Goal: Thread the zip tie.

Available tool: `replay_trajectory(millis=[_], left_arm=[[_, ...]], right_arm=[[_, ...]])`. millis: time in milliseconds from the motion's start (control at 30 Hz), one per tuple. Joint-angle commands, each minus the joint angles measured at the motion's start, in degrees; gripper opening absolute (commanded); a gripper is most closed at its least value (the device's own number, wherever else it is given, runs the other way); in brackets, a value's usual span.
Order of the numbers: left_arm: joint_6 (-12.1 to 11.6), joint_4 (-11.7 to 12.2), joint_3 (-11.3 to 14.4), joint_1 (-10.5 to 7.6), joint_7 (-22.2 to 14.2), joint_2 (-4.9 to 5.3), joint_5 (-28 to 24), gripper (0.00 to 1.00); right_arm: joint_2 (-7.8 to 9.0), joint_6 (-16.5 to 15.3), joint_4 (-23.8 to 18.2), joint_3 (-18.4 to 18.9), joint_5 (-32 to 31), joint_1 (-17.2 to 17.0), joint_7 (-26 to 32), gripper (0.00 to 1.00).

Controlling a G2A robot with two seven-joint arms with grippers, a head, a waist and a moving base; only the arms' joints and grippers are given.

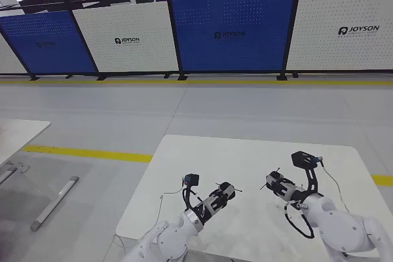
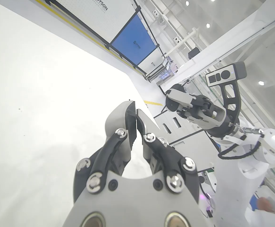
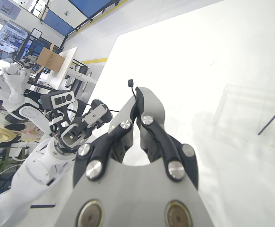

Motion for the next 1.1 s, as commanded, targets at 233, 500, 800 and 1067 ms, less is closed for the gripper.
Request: replay_trajectory(millis=[233,500,800,1067], left_arm=[[0.0,0.0,0.0,0.00,0.0,0.00,0.0,0.00],[0.0,0.0,0.0,0.00,0.0,0.00,0.0,0.00],[0.0,0.0,0.0,0.00,0.0,0.00,0.0,0.00],[0.0,0.0,0.0,0.00,0.0,0.00,0.0,0.00]], right_arm=[[0.00,0.0,0.0,0.0,0.0,0.0,0.0,0.00],[0.00,0.0,0.0,0.0,0.0,0.0,0.0,0.00],[-0.76,-0.7,1.9,-2.0,2.2,-2.3,-10.5,0.00],[-1.64,0.0,2.9,-3.9,4.3,-3.8,-18.8,0.00]])
